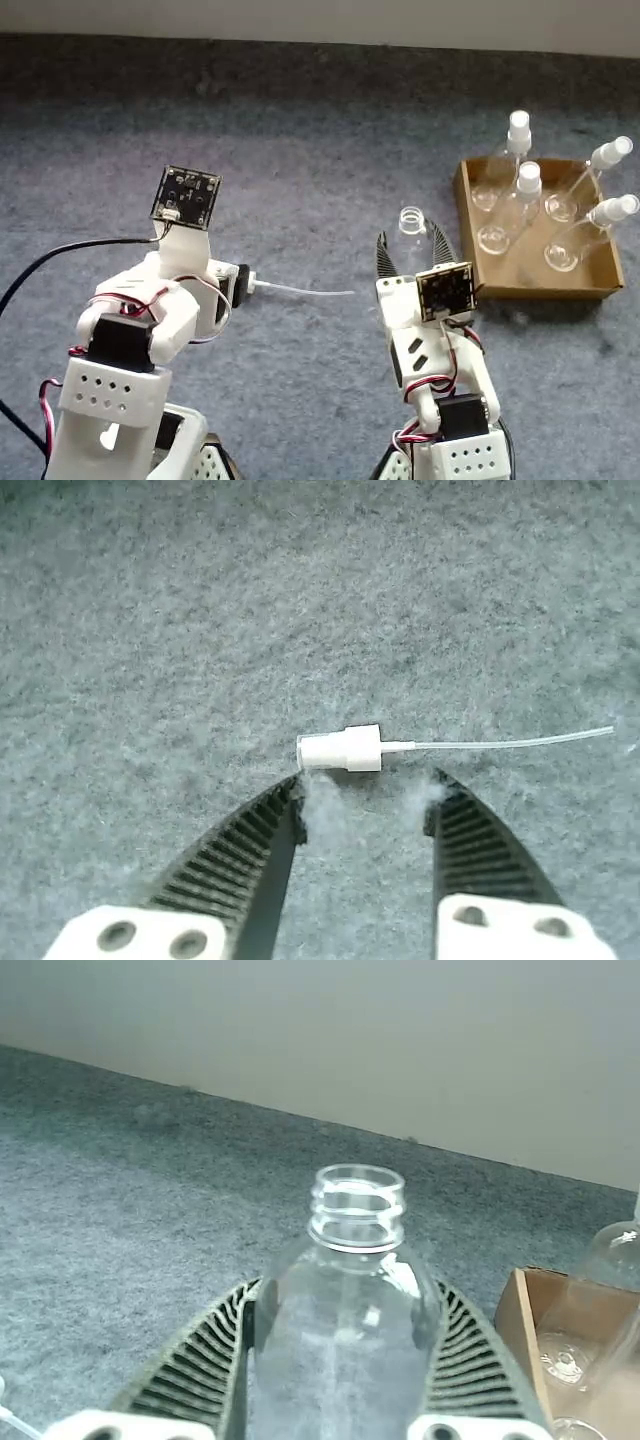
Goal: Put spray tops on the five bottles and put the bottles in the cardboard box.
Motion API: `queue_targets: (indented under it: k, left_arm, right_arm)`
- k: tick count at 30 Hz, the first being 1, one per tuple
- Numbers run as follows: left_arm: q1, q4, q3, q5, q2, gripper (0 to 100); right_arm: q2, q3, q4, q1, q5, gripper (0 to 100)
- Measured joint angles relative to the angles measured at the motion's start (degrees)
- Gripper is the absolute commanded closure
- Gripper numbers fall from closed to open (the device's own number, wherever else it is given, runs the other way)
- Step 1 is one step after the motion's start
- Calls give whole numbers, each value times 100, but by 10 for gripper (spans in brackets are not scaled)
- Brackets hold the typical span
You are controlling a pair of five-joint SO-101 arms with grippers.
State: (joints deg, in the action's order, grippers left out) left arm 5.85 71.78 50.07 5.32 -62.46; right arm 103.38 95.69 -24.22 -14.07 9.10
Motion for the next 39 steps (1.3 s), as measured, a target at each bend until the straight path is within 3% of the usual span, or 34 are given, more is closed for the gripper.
queue_targets:
  k: [5,10,23,32,39]
  left_arm:
    - [229,0,0,932,0,849]
    - [325,0,0,1424,0,849]
    - [325,18,-308,1741,0,849]
    - [325,624,-853,1837,26,849]
    - [334,1354,-2075,2092,1653,849]
  right_arm:
    - [0,0,0,0,0,878]
    - [0,0,0,0,0,878]
    - [0,0,0,0,0,878]
    - [0,0,0,0,0,878]
    - [0,0,0,0,0,878]
